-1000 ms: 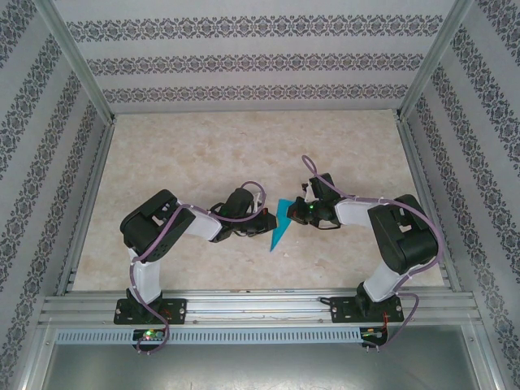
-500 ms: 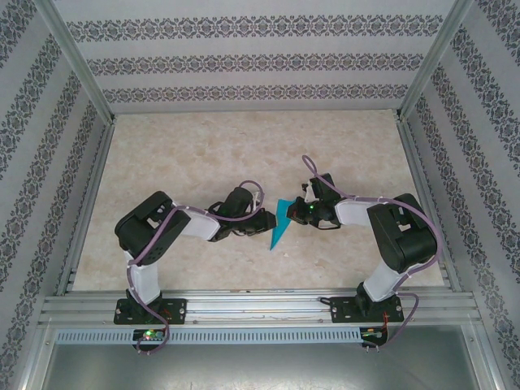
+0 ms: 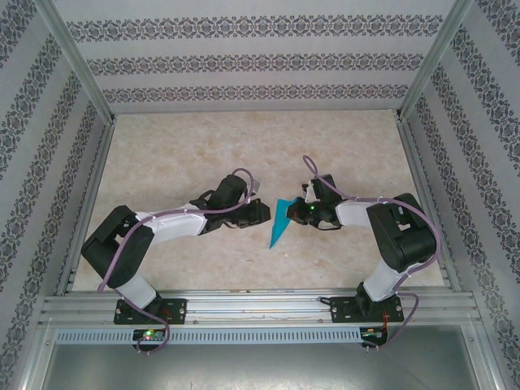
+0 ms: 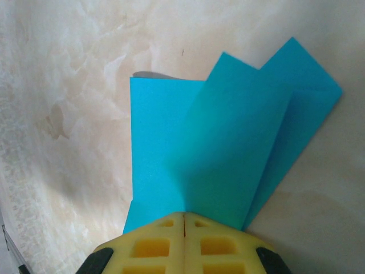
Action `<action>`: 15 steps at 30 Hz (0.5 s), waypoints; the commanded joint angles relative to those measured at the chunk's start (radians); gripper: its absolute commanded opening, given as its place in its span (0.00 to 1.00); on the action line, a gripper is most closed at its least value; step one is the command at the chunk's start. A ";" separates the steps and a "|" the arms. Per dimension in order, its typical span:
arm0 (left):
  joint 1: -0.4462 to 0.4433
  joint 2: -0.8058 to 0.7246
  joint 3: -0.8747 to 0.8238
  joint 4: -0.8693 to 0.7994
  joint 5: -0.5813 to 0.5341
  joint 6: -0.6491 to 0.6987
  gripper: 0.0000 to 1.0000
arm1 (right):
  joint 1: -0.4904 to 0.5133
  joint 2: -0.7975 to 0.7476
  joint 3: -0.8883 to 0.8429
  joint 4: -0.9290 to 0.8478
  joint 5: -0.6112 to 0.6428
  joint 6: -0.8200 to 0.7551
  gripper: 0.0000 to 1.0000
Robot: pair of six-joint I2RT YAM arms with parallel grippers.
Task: Fold a paper plane with a square sheet of paper (fold left side to right side)
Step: Fold the wing for the fifth time at the center of the table.
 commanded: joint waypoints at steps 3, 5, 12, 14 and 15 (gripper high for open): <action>-0.043 0.042 0.056 -0.062 0.112 0.010 0.11 | 0.014 0.061 -0.048 -0.116 0.065 -0.031 0.00; -0.050 0.064 0.067 -0.054 0.116 0.007 0.11 | 0.015 0.063 -0.045 -0.119 0.065 -0.034 0.00; -0.057 0.153 0.105 -0.029 0.146 0.004 0.11 | 0.018 0.067 -0.042 -0.124 0.066 -0.037 0.00; -0.057 0.171 0.108 -0.029 0.143 0.006 0.11 | 0.019 0.069 -0.042 -0.125 0.066 -0.037 0.00; -0.057 0.178 0.108 -0.026 0.142 0.006 0.11 | 0.019 0.069 -0.042 -0.126 0.066 -0.037 0.00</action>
